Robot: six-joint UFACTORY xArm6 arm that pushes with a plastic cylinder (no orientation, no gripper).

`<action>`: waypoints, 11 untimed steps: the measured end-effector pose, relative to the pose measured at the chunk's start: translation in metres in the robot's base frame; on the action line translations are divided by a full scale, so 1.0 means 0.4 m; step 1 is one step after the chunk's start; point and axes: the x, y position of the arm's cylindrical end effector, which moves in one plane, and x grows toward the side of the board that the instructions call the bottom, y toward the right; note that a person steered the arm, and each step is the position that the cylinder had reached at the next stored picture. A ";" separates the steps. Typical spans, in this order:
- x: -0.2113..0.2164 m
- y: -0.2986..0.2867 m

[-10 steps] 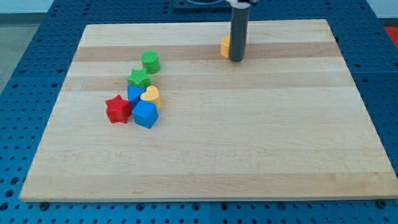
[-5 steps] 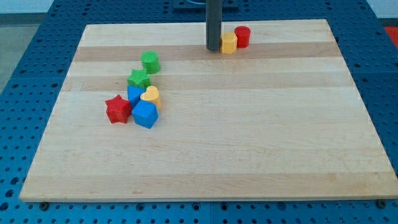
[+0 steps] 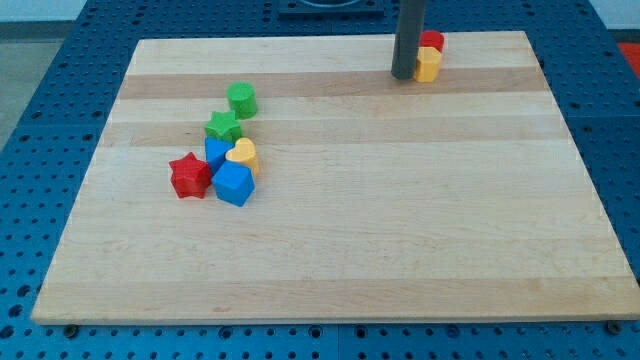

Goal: Push yellow hexagon along with red circle to the top right side of the board

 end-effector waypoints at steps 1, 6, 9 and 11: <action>0.000 -0.006; -0.105 0.040; -0.190 0.102; -0.122 0.243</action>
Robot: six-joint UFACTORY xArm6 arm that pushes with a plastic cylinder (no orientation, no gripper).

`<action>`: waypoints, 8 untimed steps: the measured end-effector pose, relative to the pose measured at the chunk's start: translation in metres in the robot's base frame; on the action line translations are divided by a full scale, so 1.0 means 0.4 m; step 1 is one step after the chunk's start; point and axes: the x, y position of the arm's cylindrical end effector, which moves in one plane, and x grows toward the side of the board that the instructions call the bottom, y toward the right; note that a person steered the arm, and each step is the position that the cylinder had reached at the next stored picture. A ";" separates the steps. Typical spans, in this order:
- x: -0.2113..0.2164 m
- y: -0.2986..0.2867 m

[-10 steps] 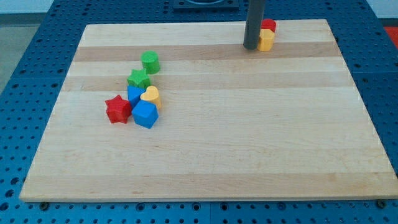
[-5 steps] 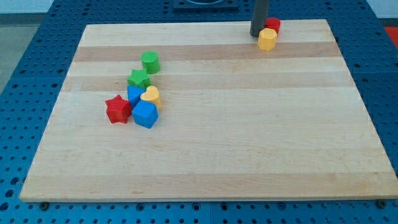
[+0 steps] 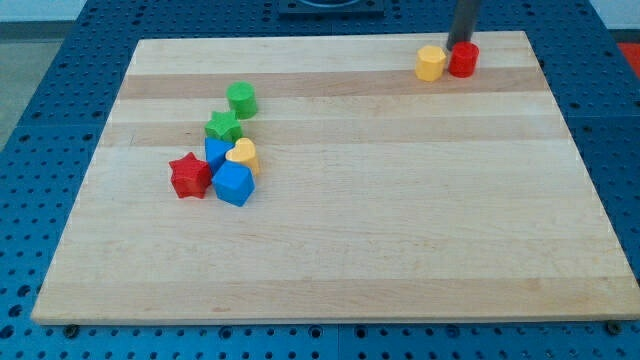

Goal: Push yellow hexagon along with red circle to the top right side of the board

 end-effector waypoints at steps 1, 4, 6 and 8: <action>0.000 0.014; -0.089 -0.136; -0.028 -0.288; 0.061 -0.286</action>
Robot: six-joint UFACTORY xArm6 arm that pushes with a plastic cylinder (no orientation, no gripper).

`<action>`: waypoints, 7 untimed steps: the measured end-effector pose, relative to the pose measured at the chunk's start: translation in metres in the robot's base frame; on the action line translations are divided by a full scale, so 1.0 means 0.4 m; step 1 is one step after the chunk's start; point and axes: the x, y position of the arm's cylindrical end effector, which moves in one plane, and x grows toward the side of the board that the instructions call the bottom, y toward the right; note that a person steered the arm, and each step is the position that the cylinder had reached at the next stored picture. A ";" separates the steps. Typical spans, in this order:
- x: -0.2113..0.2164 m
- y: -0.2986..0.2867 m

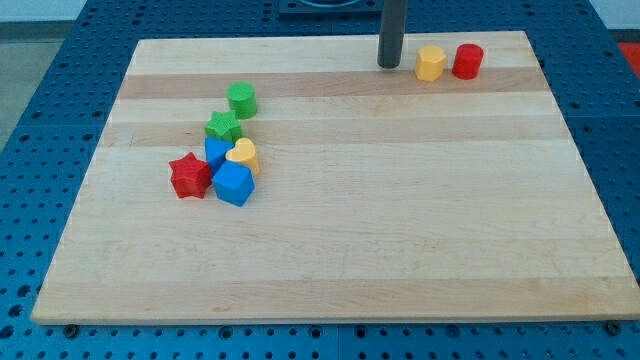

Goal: Push yellow hexagon along with red circle to the top right side of the board

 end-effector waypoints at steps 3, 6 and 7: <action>0.025 0.079; 0.025 0.201; 0.025 0.190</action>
